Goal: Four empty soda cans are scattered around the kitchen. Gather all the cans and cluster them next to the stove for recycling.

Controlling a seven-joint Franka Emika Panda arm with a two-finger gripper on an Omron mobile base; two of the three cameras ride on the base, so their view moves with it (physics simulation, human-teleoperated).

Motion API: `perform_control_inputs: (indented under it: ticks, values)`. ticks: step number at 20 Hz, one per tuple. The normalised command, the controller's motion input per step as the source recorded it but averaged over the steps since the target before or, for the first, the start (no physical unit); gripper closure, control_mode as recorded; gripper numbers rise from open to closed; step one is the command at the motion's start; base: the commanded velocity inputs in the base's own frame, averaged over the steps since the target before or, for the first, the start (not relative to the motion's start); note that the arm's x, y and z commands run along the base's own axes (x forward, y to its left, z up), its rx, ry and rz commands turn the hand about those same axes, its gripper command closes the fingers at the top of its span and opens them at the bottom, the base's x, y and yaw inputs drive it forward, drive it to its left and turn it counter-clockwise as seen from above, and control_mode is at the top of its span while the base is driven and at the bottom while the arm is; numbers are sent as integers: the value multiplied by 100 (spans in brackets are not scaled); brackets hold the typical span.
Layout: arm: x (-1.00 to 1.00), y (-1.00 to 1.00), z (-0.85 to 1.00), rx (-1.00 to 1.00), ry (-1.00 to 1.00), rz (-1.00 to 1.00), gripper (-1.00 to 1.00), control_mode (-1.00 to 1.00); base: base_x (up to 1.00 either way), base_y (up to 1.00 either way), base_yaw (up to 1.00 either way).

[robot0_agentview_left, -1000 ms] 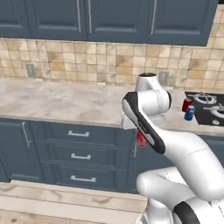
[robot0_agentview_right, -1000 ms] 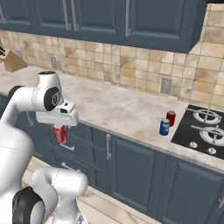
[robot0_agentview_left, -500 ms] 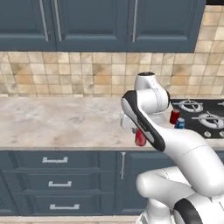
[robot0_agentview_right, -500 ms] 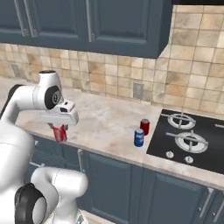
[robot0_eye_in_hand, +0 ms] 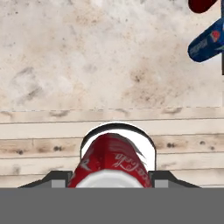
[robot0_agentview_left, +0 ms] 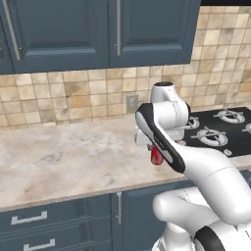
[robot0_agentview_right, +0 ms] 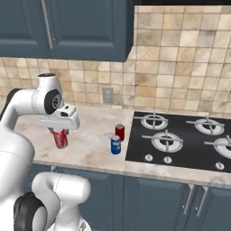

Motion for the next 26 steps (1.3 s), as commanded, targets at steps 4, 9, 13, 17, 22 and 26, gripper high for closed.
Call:
perform_control_inputs:
  ticks: [4, 9, 13, 17, 22, 26]
  values:
    - [0, 0, 0, 0, 0, 0, 100, 100, 84, 0, -16]
    - [0, 0, 0, 0, 0, 0, 100, 100, 45, -8, -1]
    - [0, 0, 0, 0, 0, 0, 100, 100, 0, 0, 0]
    - [0, 0, 0, 0, 0, 0, 100, 100, 0, 0, 0]
    - [0, 0, 0, 0, 0, 0, 100, 100, 0, 0, 0]
    - [19, -3, -9, 0, 0, 0, 100, -100, 0, 0, 0]
